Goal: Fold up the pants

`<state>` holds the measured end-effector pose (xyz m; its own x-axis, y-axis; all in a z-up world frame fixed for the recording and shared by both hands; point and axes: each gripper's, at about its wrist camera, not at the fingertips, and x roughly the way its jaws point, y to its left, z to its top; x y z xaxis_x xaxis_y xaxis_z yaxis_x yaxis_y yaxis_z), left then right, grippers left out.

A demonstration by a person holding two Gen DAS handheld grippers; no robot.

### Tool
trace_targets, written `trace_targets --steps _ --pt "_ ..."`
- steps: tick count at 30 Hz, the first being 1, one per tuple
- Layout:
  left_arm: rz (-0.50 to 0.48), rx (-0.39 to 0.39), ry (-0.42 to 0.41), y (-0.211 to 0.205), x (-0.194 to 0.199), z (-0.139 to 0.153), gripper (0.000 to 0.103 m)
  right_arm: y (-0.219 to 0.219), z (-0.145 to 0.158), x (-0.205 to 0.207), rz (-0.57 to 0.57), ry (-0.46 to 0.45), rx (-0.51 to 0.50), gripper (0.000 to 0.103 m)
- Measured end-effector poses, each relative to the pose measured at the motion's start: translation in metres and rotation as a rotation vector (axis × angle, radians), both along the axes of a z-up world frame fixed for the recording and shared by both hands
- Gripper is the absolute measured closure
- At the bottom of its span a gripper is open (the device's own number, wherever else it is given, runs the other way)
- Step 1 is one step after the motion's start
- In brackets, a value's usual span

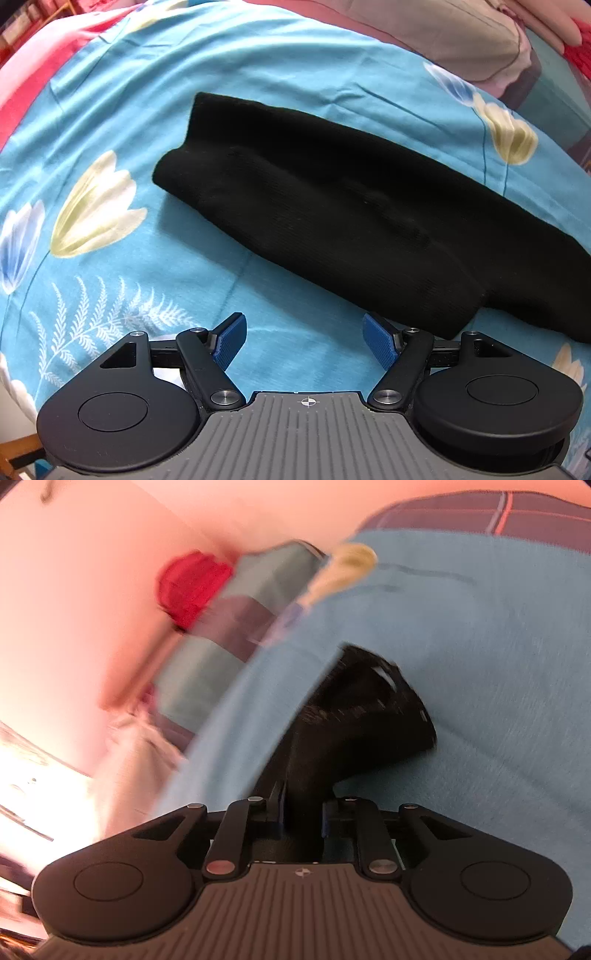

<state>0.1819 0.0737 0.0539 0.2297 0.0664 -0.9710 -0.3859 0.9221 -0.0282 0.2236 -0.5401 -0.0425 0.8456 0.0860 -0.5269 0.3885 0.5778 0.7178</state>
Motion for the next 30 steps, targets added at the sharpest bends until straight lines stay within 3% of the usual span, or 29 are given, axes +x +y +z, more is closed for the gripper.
trace_targets --steps 3,4,8,9,11,12,13,17,20,22,26,30 --pt "-0.018 0.001 -0.01 -0.009 0.002 0.003 0.0 -0.019 0.024 -0.031 -0.013 -0.105 -0.002 0.085" --pt "-0.025 -0.001 -0.013 -0.013 0.002 0.003 0.0 -0.027 0.024 -0.037 -0.047 -0.099 -0.02 0.085" --pt "-0.053 -0.014 -0.015 -0.025 0.0 0.001 0.0 -0.056 -0.01 -0.039 -0.132 0.115 0.002 0.084" --pt "-0.058 -0.016 -0.012 -0.027 -0.002 -0.001 0.0 -0.057 -0.016 -0.044 -0.134 0.126 0.031 0.079" --pt "-0.067 -0.024 -0.004 -0.03 -0.007 -0.003 0.0 -0.05 -0.011 -0.056 -0.163 0.122 -0.009 0.061" --pt "-0.073 -0.026 -0.003 -0.03 -0.009 -0.004 0.0 -0.044 -0.007 -0.062 -0.19 0.129 -0.04 0.038" --pt "-0.077 -0.029 -0.004 -0.03 -0.009 -0.005 0.0 -0.038 -0.004 -0.069 -0.214 0.13 -0.053 0.033" --pt "-0.096 -0.064 -0.012 -0.022 -0.005 -0.012 0.0 -0.007 0.013 -0.088 -0.173 0.12 -0.102 0.034" --pt "-0.113 -0.099 -0.025 -0.016 -0.001 -0.017 0.0 0.033 0.035 -0.1 -0.081 0.112 -0.226 0.034" --pt "-0.14 -0.107 -0.035 -0.014 0.001 -0.019 0.0 0.07 0.049 -0.108 0.047 0.1 -0.317 0.034" --pt "-0.184 -0.09 -0.064 -0.003 -0.002 -0.02 0.0 0.175 0.066 -0.114 0.411 0.061 -0.518 0.033" --pt "-0.191 -0.058 -0.095 0.023 -0.013 -0.014 0.0 0.302 0.064 -0.121 0.781 -0.035 -0.71 0.033"
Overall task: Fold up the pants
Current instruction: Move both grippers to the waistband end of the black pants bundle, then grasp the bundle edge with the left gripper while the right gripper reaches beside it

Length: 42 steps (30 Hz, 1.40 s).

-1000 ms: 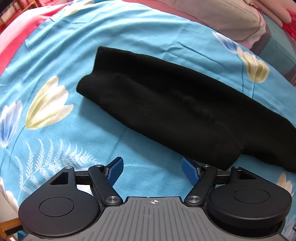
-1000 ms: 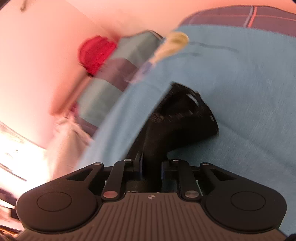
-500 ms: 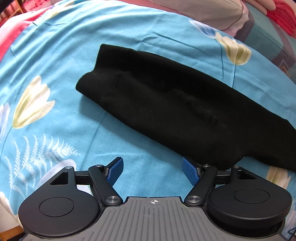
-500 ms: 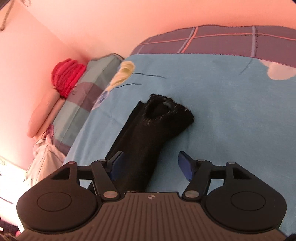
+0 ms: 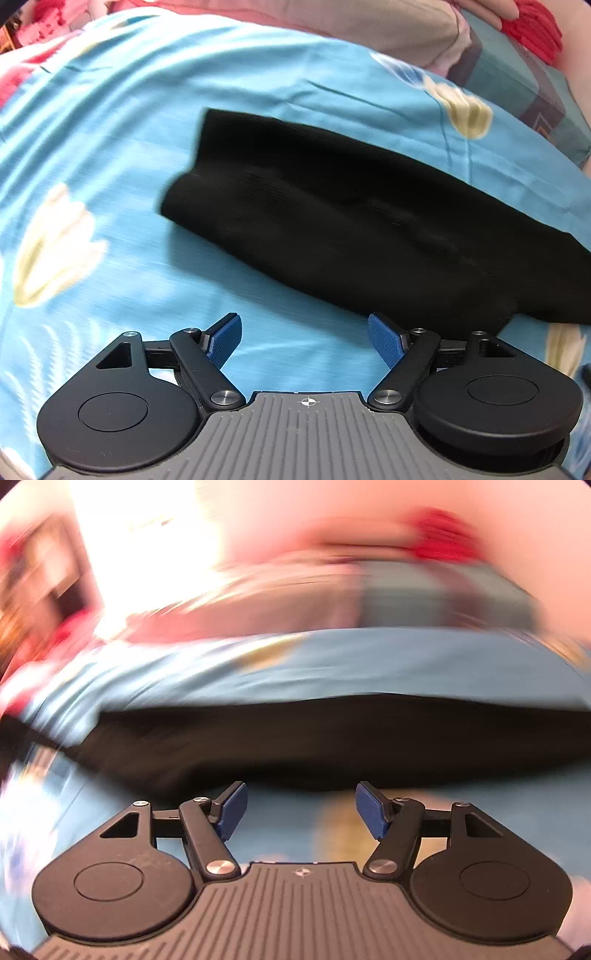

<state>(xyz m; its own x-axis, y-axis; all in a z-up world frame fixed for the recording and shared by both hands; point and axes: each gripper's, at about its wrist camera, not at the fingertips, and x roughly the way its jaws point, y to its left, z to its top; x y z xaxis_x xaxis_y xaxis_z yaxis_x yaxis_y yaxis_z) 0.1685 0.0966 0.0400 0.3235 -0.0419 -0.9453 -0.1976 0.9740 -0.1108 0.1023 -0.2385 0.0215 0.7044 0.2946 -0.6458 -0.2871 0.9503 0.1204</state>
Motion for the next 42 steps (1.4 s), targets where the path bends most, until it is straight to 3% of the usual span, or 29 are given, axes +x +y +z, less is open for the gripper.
trace_targets --steps 4,9,14,17,19,21,25,29,31,34,39,42 --pt "0.006 0.053 -0.033 0.034 -0.016 0.011 0.0 0.114 -0.013 -0.001 0.274 -0.063 -0.145 0.038" --pt "0.058 0.12 -0.081 0.085 -0.035 0.026 0.0 0.238 -0.036 0.015 0.495 -0.186 -0.32 0.039" --pt "0.129 0.127 -0.093 0.131 -0.053 0.031 0.0 0.327 -0.074 0.033 0.565 -0.253 -0.496 0.039" --pt "0.159 0.131 -0.091 0.151 -0.065 0.03 0.0 0.353 -0.094 0.06 0.512 -0.335 -0.565 0.041" --pt "0.179 0.129 -0.084 0.162 -0.071 0.03 0.0 0.358 -0.091 0.084 0.457 -0.233 -0.479 0.071" --pt "0.199 0.127 -0.08 0.171 -0.078 0.03 0.0 0.365 -0.075 0.089 0.419 -0.186 -0.441 0.086" --pt "0.224 0.125 -0.099 0.179 -0.083 0.036 0.0 0.369 -0.035 0.057 0.525 -0.277 -0.303 0.087" --pt "0.206 0.143 -0.121 0.174 -0.068 0.045 0.0 0.376 -0.07 0.071 0.598 -0.099 -0.325 0.08" --pt "0.179 0.152 -0.137 0.167 -0.056 0.048 0.0 0.356 -0.068 0.054 0.62 -0.156 -0.297 0.06" --pt "0.112 0.151 -0.158 0.15 -0.032 0.048 0.0 0.322 -0.05 0.052 0.64 -0.121 -0.154 0.045" --pt "-0.017 0.091 -0.209 0.107 0.013 0.033 0.0 0.214 -0.029 0.077 0.414 -0.023 0.047 0.047" --pt "-0.126 0.025 -0.175 0.069 0.041 0.004 0.0 0.16 -0.041 0.109 0.27 0.066 0.073 0.051"
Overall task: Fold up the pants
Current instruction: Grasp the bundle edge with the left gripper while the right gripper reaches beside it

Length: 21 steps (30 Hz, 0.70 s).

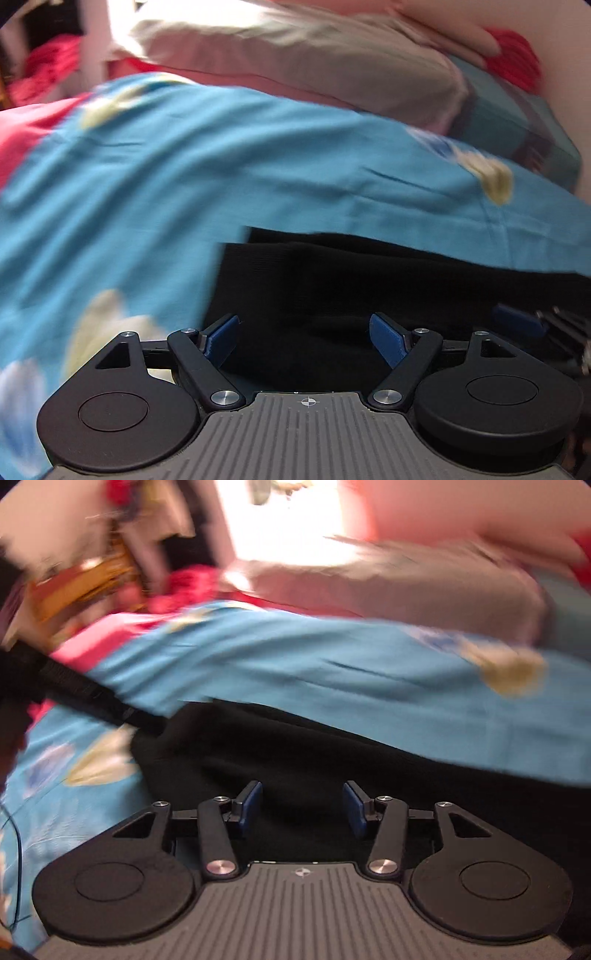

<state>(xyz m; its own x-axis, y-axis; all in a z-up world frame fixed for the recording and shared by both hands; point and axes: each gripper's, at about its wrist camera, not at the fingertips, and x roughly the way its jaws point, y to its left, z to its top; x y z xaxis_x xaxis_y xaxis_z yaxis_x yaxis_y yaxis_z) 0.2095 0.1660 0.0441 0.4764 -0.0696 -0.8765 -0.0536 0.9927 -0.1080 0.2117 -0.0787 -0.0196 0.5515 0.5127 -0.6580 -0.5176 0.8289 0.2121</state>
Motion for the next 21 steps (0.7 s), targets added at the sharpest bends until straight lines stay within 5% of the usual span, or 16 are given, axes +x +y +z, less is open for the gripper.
trace_targets --steps 2,3,7,9,12,16,19,21 --pt "-0.07 -0.018 0.047 -0.022 0.024 -0.027 0.0 -0.019 -0.016 0.029 -0.04 0.054 -0.067 0.074" --pt "-0.08 0.006 0.063 -0.03 0.036 -0.04 0.0 -0.033 -0.019 0.04 -0.075 0.06 -0.055 0.102" --pt "-0.079 0.145 0.004 -0.05 0.065 -0.056 0.0 -0.077 -0.005 0.061 -0.29 0.042 -0.002 0.084" --pt "-0.052 0.136 0.0 -0.049 0.072 -0.057 0.0 -0.089 0.0 0.052 -0.28 0.053 0.057 0.082" --pt "-0.046 0.161 -0.023 -0.055 0.075 -0.067 0.0 -0.076 -0.01 0.033 -0.147 0.083 0.089 0.061" --pt "-0.061 0.26 -0.05 -0.068 0.087 -0.073 0.0 -0.067 -0.027 0.043 -0.142 0.038 0.021 0.079" --pt "-0.038 0.227 -0.003 -0.063 0.093 -0.064 0.0 -0.102 -0.01 0.061 -0.333 0.05 0.075 0.068" --pt "-0.033 0.2 0.009 -0.059 0.083 -0.045 0.0 -0.124 0.003 0.052 -0.338 0.044 0.118 0.065"
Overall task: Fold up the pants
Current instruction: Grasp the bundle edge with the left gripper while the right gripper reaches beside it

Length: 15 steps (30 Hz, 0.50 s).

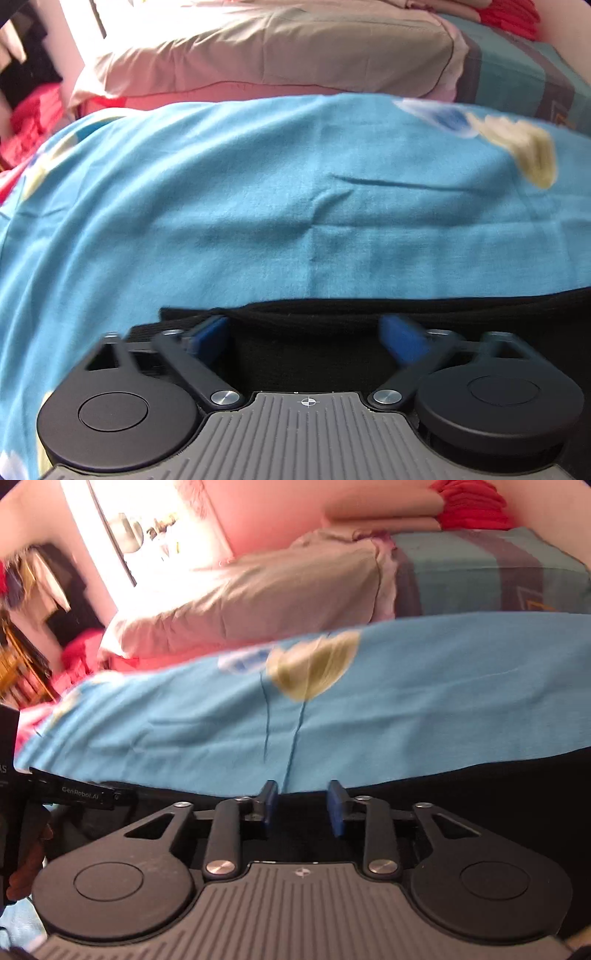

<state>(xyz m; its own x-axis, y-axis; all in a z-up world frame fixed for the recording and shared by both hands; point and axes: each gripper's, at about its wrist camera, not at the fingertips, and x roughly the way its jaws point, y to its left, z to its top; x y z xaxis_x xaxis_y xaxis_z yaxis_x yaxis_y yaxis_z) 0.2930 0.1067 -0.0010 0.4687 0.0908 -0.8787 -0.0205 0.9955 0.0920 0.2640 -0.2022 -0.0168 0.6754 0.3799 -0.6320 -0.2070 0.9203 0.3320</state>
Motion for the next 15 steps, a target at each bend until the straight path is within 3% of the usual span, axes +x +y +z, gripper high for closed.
trace_targets --steps 4,6,8,11,15 --pt "-0.049 -0.052 -0.079 0.004 -0.041 0.035 0.0 -0.026 0.002 -0.044 0.158 0.077 0.156 0.06" --pt "-0.073 -0.102 -0.069 0.0 -0.041 0.035 0.0 -0.026 -0.008 -0.068 0.245 0.155 0.239 0.06" --pt "-0.099 -0.123 -0.028 -0.011 -0.03 0.021 0.0 -0.013 -0.017 -0.079 0.303 0.184 0.246 0.06" --pt "-0.099 -0.061 0.086 -0.024 -0.011 -0.018 0.0 0.012 -0.026 -0.079 0.36 0.155 0.204 0.049" --pt "-0.085 -0.066 0.049 -0.026 -0.011 -0.025 0.0 0.021 -0.032 -0.056 0.332 0.065 0.239 0.042"
